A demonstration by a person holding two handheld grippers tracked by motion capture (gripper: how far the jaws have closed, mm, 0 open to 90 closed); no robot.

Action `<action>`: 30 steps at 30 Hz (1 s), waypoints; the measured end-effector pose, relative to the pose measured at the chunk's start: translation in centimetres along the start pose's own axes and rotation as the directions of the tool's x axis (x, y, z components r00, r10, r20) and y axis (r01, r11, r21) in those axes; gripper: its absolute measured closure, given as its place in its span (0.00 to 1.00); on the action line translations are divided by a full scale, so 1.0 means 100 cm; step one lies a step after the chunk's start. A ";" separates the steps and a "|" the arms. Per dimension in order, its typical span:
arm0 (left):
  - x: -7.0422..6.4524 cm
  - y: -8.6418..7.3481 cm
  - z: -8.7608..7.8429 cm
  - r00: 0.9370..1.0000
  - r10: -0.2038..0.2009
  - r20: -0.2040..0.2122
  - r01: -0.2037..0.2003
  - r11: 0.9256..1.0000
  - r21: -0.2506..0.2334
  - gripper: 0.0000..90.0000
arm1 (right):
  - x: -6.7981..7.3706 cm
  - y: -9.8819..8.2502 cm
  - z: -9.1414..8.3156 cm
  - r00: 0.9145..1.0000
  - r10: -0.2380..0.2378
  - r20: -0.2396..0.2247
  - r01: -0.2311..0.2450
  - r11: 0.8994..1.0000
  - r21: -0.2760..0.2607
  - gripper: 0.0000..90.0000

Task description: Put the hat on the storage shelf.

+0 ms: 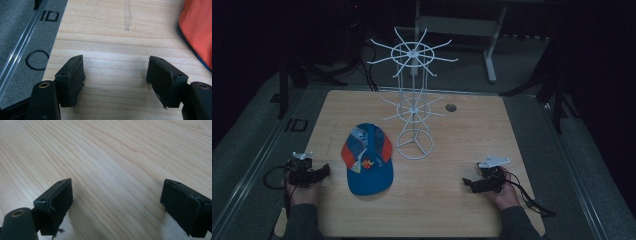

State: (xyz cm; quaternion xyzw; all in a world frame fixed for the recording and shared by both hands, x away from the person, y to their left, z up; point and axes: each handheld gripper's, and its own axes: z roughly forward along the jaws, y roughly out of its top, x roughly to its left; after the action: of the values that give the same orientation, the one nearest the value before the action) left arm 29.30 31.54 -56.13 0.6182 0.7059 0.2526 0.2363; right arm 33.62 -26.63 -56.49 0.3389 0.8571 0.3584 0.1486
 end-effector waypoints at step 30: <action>-0.022 0.064 -0.026 0.991 -0.004 0.136 0.005 1.000 -0.012 0.39 | 0.000 -0.001 -0.002 1.000 0.022 0.013 -0.022 1.000 0.003 0.12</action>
State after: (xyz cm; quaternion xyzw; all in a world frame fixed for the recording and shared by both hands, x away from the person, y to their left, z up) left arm 32.72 29.93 -50.00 0.6309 0.6879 0.2136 0.2883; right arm 33.46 -26.77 -56.47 0.3510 0.8529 0.3564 0.1496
